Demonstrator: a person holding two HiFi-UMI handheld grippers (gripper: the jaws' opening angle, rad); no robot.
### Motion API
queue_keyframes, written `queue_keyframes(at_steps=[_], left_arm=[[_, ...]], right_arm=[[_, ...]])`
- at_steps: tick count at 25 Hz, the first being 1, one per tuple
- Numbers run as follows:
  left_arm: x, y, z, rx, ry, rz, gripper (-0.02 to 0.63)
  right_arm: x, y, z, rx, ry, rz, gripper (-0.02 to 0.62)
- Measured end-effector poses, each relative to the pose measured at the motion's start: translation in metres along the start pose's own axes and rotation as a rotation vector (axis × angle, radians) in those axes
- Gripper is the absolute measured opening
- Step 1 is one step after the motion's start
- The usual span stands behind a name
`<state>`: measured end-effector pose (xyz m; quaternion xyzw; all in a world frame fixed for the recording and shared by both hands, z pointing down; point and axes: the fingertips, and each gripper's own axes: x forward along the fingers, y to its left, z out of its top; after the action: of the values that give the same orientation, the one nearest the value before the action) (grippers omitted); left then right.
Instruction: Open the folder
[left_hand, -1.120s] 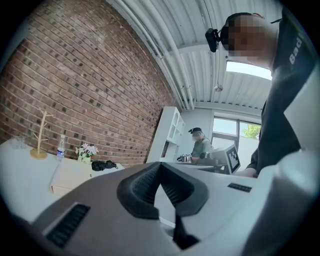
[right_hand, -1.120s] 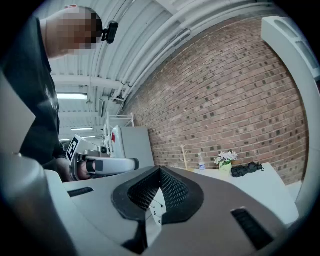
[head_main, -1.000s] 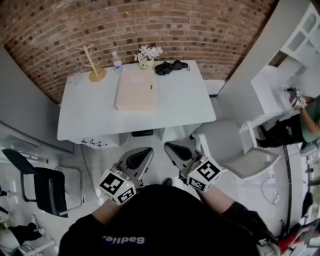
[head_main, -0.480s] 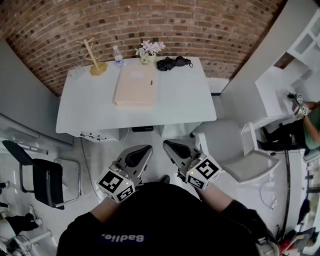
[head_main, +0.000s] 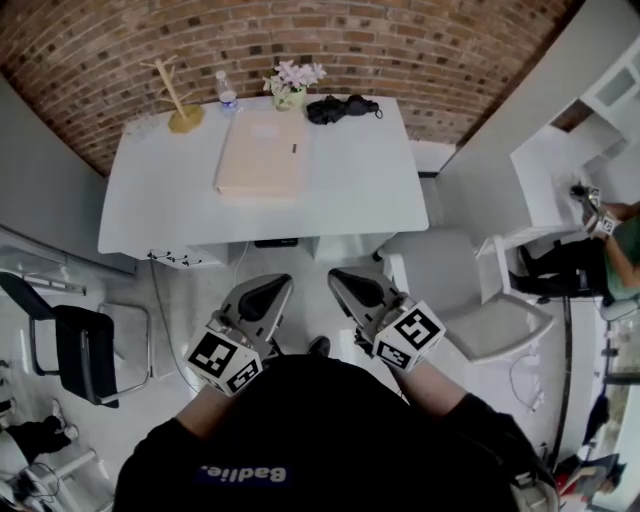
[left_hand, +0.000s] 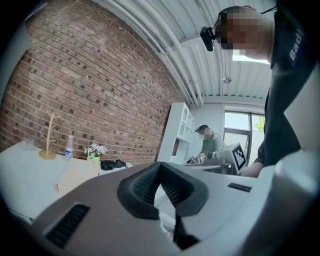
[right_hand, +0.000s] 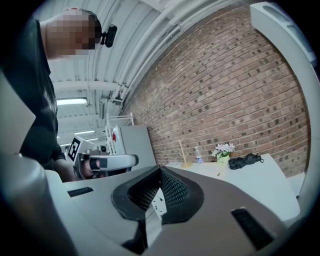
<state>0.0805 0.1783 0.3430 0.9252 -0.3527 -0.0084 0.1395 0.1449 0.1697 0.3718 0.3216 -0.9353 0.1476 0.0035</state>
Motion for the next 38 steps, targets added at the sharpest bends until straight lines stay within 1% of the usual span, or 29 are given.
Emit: queue_keyframes(at_steps=[4, 9, 17, 20, 22, 26, 28, 31, 35, 38], left_arm=[[0.003, 0.019, -0.003, 0.003, 0.008, -0.007, 0.002], [0.009, 0.048, 0.001, 0.022, 0.031, -0.051, 0.002], [0.037, 0.121, 0.005, 0.037, 0.09, -0.143, 0.002], [0.048, 0.148, 0.007, 0.024, 0.094, -0.178, 0.002], [0.056, 0.163, 0.009, 0.031, 0.091, -0.202, 0.002], [0.064, 0.193, 0.006, 0.066, 0.103, -0.232, 0.002], [0.067, 0.209, 0.001, 0.09, 0.121, -0.236, 0.002], [0.071, 0.228, -0.01, 0.122, 0.161, -0.242, 0.002], [0.08, 0.245, -0.027, 0.177, 0.196, -0.232, 0.003], [0.09, 0.25, -0.039, 0.228, 0.222, -0.221, 0.003]], right_arm=[[0.01, -0.006, -0.001, 0.0, 0.004, -0.029, 0.028], [0.03, -0.017, -0.002, 0.003, 0.027, -0.084, 0.028], [0.092, -0.054, 0.004, 0.042, 0.02, -0.201, 0.028], [0.118, -0.067, 0.011, 0.043, 0.009, -0.232, 0.028], [0.132, -0.074, 0.015, 0.04, -0.004, -0.25, 0.028], [0.156, -0.087, 0.013, 0.044, 0.009, -0.305, 0.028], [0.167, -0.092, 0.014, 0.052, -0.003, -0.324, 0.028], [0.173, -0.102, 0.004, 0.054, 0.031, -0.374, 0.028], [0.184, -0.113, -0.005, 0.105, 0.033, -0.396, 0.028], [0.186, -0.131, -0.018, 0.113, 0.046, -0.41, 0.028]])
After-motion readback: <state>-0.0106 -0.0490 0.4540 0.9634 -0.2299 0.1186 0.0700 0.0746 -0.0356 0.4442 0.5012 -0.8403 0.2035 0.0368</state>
